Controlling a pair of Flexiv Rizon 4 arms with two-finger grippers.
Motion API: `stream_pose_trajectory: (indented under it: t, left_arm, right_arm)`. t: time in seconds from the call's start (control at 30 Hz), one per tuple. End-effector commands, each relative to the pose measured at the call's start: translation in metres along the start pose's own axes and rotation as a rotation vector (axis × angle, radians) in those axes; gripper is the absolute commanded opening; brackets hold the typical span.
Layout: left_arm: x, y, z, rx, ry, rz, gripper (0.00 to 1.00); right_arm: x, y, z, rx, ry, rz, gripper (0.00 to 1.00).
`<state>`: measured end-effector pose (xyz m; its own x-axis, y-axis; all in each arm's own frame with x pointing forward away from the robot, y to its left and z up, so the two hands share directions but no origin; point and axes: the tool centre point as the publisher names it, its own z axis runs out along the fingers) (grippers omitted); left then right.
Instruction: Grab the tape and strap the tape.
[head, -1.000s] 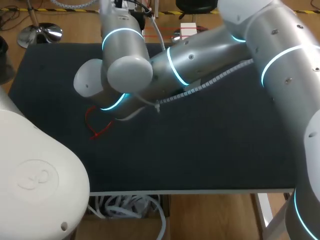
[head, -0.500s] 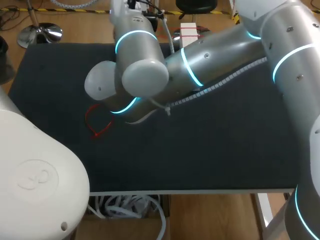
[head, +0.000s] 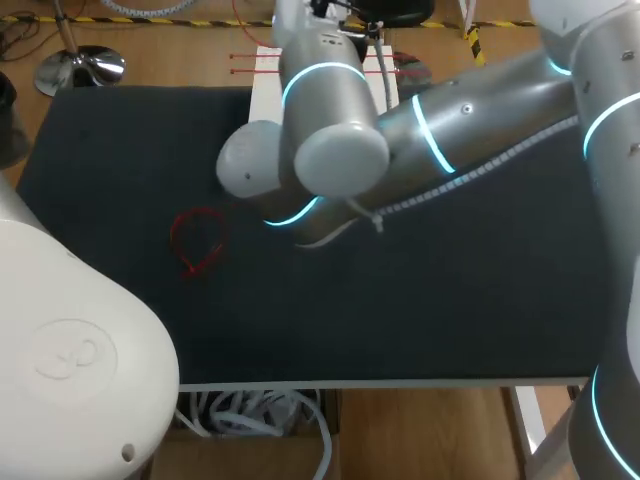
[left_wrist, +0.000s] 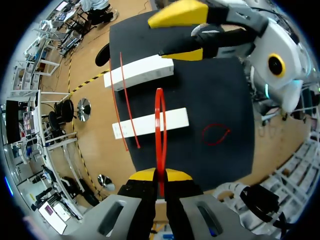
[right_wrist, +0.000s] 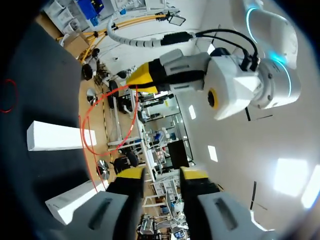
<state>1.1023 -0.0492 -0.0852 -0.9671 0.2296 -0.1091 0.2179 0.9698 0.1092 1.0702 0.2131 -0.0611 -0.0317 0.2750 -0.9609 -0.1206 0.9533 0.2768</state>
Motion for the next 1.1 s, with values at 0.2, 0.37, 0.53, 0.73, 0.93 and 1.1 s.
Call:
stream_pose_trajectory:
  t: [0.2, 0.37, 0.53, 0.73, 0.93, 1.1]
  left_arm:
    - [-0.001, -0.001, -0.001, -0.004, 0.003, -0.001, 0.00]
    - [-0.001, -0.001, -0.001, -0.004, 0.003, -0.001, 0.00]
    - [-0.001, -0.001, -0.001, -0.004, 0.003, -0.001, 0.00]
    - [0.013, 0.014, 0.003, -0.054, 0.015, -0.059, 0.00]
    - [0.043, 0.046, 0.009, -0.109, 0.003, -0.189, 0.00]
    - [0.070, 0.066, 0.022, -0.145, 0.042, -0.269, 0.00]
  right_arm:
    - [-0.008, -0.014, 0.002, -0.057, 0.013, 0.042, 1.00]
    - [-0.008, -0.014, 0.002, -0.057, 0.013, 0.042, 1.00]
    - [-0.008, -0.014, 0.002, -0.057, 0.013, 0.042, 1.00]
    - [-0.008, -0.014, 0.002, -0.057, 0.013, 0.042, 1.00]
    - [-0.008, -0.014, 0.002, -0.057, 0.013, 0.042, 1.00]
    - [-0.008, -0.014, 0.002, -0.057, 0.013, 0.042, 1.00]
